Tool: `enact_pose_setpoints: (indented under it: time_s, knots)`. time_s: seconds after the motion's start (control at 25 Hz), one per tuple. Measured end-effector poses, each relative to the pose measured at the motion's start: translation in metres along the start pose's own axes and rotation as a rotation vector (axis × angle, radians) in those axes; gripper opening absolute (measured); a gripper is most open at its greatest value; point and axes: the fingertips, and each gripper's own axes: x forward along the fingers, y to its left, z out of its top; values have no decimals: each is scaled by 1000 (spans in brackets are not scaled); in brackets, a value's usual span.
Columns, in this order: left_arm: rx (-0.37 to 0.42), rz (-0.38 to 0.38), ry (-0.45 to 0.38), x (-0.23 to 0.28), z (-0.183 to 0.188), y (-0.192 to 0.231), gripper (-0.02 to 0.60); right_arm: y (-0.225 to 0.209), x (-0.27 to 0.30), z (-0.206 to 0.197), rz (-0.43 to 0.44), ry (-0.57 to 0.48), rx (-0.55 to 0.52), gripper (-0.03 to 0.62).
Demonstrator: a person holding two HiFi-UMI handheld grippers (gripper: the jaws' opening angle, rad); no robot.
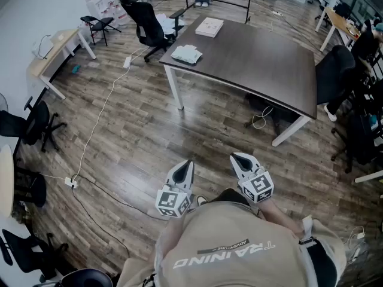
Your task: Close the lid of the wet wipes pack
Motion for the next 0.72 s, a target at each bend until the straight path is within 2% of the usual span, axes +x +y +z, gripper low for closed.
enact_pose_setpoints:
  time_s: [0.2,0.48,0.72]
  knots:
    - [13,13,-15,0,5,6,9,1,8,6,9,-9,-17,14]
    - [-20,21,-29,3,1,8,9,-1,13,11,-2,-1,-38,14]
    - [-37,44,-22,6,-16,19,9,-1,7,13,-20,14,-64,14]
